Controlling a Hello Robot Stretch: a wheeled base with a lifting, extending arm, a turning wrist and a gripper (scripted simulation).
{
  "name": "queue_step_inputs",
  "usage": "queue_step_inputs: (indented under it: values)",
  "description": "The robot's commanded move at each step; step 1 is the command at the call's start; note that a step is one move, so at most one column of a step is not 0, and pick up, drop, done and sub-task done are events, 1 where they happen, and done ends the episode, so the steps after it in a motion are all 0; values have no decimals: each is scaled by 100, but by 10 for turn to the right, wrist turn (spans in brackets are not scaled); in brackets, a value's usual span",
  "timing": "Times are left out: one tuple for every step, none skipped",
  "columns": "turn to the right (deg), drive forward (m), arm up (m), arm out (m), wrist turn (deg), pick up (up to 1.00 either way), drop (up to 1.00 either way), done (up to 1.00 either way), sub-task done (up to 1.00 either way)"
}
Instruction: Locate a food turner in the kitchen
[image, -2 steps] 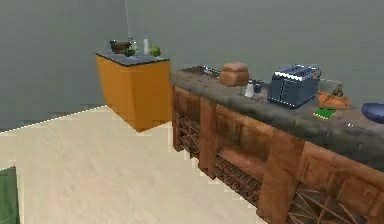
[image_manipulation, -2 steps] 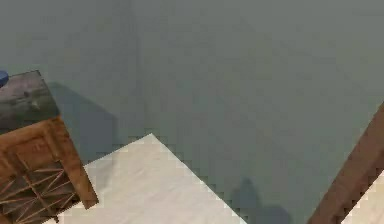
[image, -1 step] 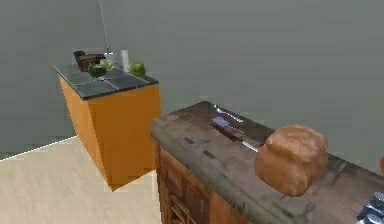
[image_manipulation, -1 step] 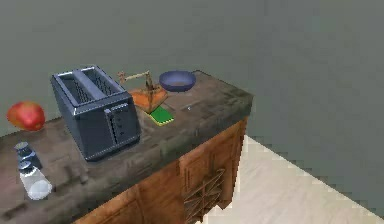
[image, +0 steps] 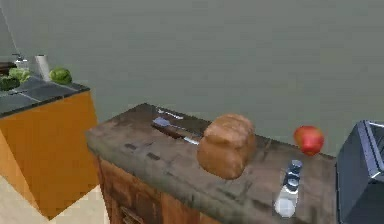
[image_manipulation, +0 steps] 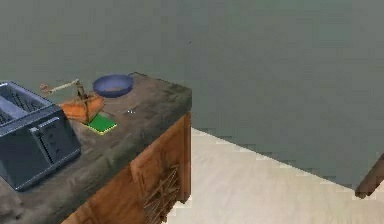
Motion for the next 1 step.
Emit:
queue_step_inputs:
  values:
    - [0, 85, 0, 0, 0, 0, 0, 0, 0]
